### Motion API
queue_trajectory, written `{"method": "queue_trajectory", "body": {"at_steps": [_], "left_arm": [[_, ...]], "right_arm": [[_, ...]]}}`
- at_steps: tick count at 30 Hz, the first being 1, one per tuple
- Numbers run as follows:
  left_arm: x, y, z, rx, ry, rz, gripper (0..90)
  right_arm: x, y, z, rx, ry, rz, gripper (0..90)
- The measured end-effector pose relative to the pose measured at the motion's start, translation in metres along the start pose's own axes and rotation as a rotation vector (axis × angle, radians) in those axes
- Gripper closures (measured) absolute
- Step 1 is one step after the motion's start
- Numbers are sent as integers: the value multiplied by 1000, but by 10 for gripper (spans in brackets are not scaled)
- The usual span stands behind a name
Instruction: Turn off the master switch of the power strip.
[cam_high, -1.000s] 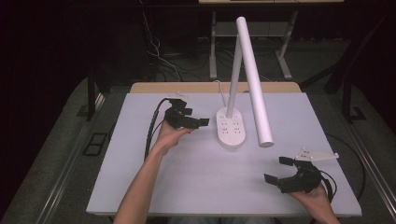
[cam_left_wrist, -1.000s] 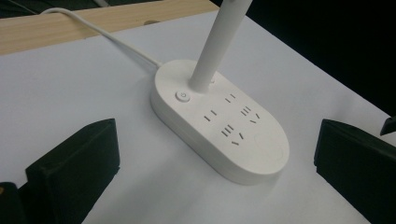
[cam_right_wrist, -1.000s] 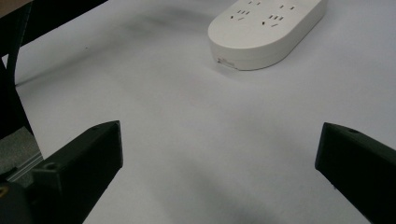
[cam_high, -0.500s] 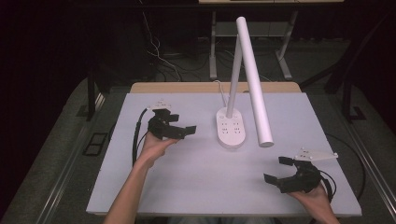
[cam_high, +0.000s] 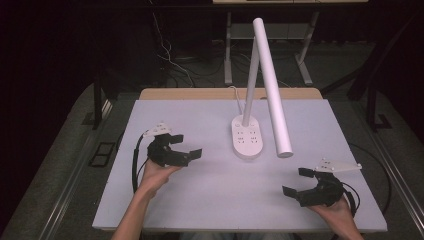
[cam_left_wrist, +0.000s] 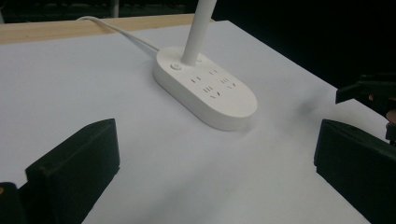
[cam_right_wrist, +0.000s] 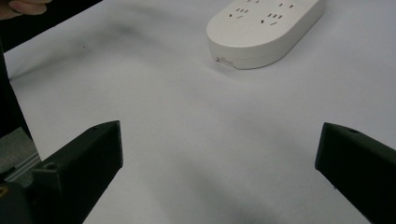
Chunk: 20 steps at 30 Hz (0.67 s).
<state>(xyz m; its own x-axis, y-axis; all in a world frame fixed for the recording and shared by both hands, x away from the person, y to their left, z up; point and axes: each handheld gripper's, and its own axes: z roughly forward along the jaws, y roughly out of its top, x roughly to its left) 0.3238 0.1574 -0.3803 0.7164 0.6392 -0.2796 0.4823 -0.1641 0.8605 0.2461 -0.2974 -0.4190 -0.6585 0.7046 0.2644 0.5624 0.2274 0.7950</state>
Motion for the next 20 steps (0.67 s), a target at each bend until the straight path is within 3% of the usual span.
{"method": "queue_trajectory", "body": {"at_steps": [10,20], "left_arm": [[-6,-36,-20,-6,22,-17,0],[-11,-55,-28,-11,32,-27,0]], "right_arm": [[1,-1,0,-1,-5,4,1],[1,-1,0,4,-1,8,1]]}}
